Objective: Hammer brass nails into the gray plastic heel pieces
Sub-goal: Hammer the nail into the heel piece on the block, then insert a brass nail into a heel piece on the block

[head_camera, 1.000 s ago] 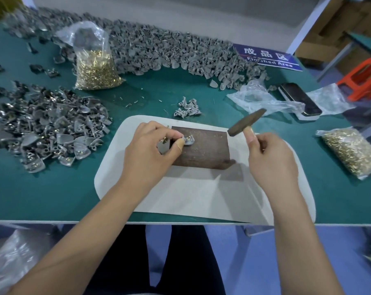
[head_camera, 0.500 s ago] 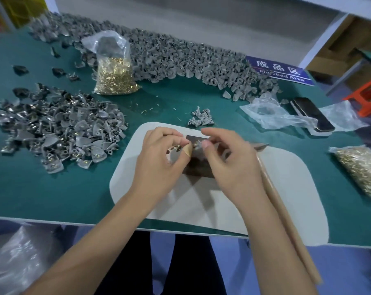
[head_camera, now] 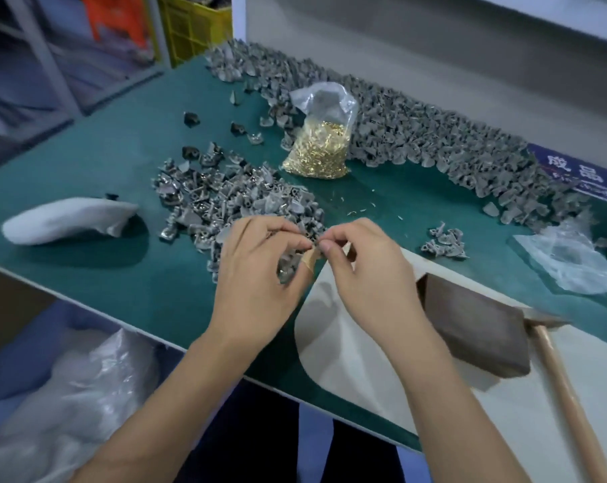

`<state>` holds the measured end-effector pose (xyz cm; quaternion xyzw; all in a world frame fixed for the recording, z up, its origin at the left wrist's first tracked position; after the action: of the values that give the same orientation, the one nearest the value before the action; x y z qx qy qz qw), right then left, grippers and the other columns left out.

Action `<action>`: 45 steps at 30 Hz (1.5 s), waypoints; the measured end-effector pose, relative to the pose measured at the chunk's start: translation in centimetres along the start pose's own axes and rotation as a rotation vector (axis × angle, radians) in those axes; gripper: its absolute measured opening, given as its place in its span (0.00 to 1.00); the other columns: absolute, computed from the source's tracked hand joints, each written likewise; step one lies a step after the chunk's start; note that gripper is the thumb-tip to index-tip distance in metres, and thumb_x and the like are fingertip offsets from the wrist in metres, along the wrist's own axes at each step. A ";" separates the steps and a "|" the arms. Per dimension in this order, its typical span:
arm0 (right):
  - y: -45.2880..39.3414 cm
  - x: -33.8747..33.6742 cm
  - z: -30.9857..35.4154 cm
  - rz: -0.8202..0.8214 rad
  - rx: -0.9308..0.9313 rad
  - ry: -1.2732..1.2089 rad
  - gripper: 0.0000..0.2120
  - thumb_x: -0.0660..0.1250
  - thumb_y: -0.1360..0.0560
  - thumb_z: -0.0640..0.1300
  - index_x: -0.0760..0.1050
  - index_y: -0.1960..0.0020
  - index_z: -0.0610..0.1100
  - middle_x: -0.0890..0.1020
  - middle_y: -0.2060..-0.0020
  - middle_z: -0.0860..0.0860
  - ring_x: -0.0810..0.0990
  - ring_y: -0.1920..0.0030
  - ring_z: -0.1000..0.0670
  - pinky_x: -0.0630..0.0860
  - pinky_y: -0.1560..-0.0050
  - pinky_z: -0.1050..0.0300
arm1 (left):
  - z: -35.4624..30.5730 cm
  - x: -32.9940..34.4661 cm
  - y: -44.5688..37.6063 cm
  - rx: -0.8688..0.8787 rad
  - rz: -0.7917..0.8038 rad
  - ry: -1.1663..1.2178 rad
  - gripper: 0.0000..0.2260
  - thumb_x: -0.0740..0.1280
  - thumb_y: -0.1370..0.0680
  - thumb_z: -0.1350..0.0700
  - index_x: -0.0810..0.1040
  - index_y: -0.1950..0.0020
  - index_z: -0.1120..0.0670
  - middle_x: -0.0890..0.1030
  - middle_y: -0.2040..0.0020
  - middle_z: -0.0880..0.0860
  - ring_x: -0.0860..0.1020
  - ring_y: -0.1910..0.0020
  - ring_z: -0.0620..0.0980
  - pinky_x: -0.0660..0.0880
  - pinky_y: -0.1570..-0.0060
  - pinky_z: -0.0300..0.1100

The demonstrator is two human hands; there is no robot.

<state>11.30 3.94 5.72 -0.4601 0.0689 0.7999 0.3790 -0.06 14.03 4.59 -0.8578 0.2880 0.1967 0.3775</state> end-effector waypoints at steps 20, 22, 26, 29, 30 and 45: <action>-2.9 -6.5 -7.2 -0.225 0.112 -0.016 0.05 0.68 0.21 0.48 0.80 0.54 0.57 0.83 0.59 0.62 0.80 0.56 0.58 0.78 0.52 0.54 | 0.3 1.3 1.6 -0.169 0.198 0.198 0.11 0.65 0.22 0.43 0.74 0.39 0.38 0.79 0.56 0.38 0.75 0.50 0.38 0.72 0.54 0.36; -2.3 -7.4 -10.4 -0.149 0.199 0.030 0.07 0.69 0.21 0.48 0.79 0.57 0.58 0.83 0.61 0.62 0.81 0.58 0.56 0.79 0.53 0.52 | -1.0 3.6 1.2 -0.173 0.298 0.220 0.10 0.63 0.21 0.40 0.73 0.40 0.35 0.79 0.55 0.37 0.75 0.53 0.36 0.70 0.59 0.33; -0.9 -8.0 -14.2 -0.066 0.280 0.068 0.11 0.69 0.21 0.49 0.78 0.61 0.58 0.82 0.63 0.64 0.79 0.59 0.59 0.74 0.60 0.59 | -2.7 8.8 -0.3 -0.108 0.493 0.078 0.10 0.67 0.21 0.43 0.73 0.40 0.36 0.78 0.53 0.36 0.74 0.52 0.31 0.67 0.60 0.26; -0.3 -7.9 -14.9 -0.068 0.265 0.059 0.11 0.67 0.19 0.51 0.77 0.61 0.57 0.81 0.65 0.59 0.78 0.61 0.57 0.69 0.64 0.59 | -3.2 11.7 -1.7 -0.050 0.563 -0.070 0.14 0.68 0.20 0.48 0.74 0.35 0.38 0.78 0.50 0.39 0.76 0.53 0.36 0.74 0.55 0.36; -0.1 -7.9 -14.8 -0.079 0.253 0.034 0.11 0.67 0.19 0.51 0.78 0.60 0.56 0.81 0.66 0.57 0.78 0.62 0.56 0.70 0.63 0.57 | -3.4 12.3 -2.2 -0.021 0.564 -0.117 0.14 0.67 0.20 0.50 0.75 0.34 0.40 0.77 0.49 0.40 0.76 0.52 0.38 0.76 0.52 0.40; 1.2 -10.9 -17.0 -0.415 0.333 -0.408 0.11 0.66 0.18 0.48 0.84 0.55 0.50 0.81 0.68 0.60 0.78 0.65 0.58 0.74 0.59 0.58 | -4.8 15.3 -4.4 0.093 0.667 -0.420 0.07 0.58 0.15 0.48 0.75 0.44 0.45 0.74 0.45 0.46 0.72 0.40 0.48 0.73 0.50 0.49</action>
<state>25.28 -10.60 4.43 -0.2266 0.0264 0.7591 0.6097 14.91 7.55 1.51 -0.6403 0.4757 0.4665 0.3822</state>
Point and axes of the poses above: each hand's wrist, its own y-axis away from the middle knuckle, its own x-axis out of the palm, z = x × y, the point moved 10 cm from there along -y, towards the middle knuckle
